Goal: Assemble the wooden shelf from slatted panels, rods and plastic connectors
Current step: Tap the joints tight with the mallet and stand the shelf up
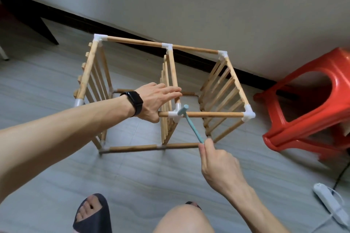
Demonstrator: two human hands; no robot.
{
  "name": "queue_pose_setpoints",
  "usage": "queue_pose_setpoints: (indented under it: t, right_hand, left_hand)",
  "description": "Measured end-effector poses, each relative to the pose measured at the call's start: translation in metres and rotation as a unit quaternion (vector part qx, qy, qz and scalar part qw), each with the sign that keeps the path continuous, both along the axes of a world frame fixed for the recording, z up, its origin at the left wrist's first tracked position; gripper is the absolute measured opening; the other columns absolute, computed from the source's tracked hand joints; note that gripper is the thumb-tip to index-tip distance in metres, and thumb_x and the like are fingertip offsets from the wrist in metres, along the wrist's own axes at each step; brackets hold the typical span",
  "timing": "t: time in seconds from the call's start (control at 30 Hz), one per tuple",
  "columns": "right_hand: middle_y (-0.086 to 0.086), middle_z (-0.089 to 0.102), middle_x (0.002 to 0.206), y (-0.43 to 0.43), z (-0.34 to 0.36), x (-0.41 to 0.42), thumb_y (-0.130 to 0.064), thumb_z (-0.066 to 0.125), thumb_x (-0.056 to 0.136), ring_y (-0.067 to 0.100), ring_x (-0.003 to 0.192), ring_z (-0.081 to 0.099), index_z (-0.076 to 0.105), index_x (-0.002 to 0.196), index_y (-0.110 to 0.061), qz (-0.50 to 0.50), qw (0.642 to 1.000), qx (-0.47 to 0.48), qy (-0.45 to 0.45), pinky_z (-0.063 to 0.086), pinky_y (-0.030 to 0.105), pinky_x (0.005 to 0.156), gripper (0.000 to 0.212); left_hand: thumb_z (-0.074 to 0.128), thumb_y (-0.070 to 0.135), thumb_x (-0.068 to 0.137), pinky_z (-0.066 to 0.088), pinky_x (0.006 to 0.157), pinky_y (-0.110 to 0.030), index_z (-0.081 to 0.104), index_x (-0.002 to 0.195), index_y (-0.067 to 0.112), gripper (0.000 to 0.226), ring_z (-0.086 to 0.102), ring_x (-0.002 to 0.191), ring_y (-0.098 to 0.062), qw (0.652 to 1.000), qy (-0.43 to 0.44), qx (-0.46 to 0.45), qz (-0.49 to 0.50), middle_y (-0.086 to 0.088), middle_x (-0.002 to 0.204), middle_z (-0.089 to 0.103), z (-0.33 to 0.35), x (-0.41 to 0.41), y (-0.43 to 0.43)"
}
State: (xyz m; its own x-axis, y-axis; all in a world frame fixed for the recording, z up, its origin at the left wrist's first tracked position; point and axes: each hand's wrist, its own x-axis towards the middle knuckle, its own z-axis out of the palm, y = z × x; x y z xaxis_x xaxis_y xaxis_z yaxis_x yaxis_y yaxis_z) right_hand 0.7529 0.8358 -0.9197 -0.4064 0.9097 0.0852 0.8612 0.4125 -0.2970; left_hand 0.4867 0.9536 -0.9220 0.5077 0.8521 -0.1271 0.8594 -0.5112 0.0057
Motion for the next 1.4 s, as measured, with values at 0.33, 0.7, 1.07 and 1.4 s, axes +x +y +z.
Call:
queue_pose_setpoints:
  t: [0.33,0.7,1.07,1.4]
  right_hand:
    - [-0.007,0.042,0.048,0.001,0.005,0.002,-0.048,0.02,0.103,0.015,0.04,0.041,0.04,0.089,-0.027,-0.071,0.994,0.011,0.084,0.021,0.021,0.039,0.032]
    - [-0.004,0.053,0.061,0.018,0.009,-0.008,-0.043,0.017,0.104,0.018,0.055,0.048,0.034,0.089,-0.027,-0.08,0.994,-0.065,-0.022,0.034,0.037,0.052,0.028]
    - [-0.007,0.067,0.081,0.063,0.005,-0.016,-0.045,0.021,0.103,0.026,0.08,0.063,0.041,0.087,-0.026,-0.083,0.993,-0.05,0.067,0.05,0.046,0.072,0.032]
    - [0.002,0.065,0.072,0.027,0.001,-0.028,-0.045,0.027,0.105,0.024,0.07,0.062,0.049,0.082,-0.022,-0.094,0.971,-0.19,0.108,0.048,0.041,0.066,0.039]
  left_hand:
    - [0.07,0.035,0.073,0.032,0.09,-0.024,0.011,0.159,0.027,0.104,0.04,0.123,-0.016,1.0,-0.015,0.008,0.016,0.005,0.166,0.009,-0.002,0.0,-0.003]
    - [0.07,0.035,0.073,0.03,0.083,-0.023,0.012,0.159,0.028,0.104,0.042,0.117,-0.014,0.999,-0.028,-0.011,0.03,0.009,0.166,0.009,0.001,0.005,-0.008]
    - [0.043,0.078,0.088,0.039,0.102,-0.034,0.028,0.156,0.029,0.084,0.04,0.132,-0.016,0.997,-0.034,-0.044,-0.055,0.008,0.162,0.027,0.017,-0.012,-0.068]
    - [0.048,0.096,0.064,-0.003,0.12,-0.058,-0.01,0.159,0.023,0.133,-0.011,0.153,-0.035,0.926,-0.104,-0.013,0.363,-0.01,0.167,-0.01,0.013,-0.04,-0.016]
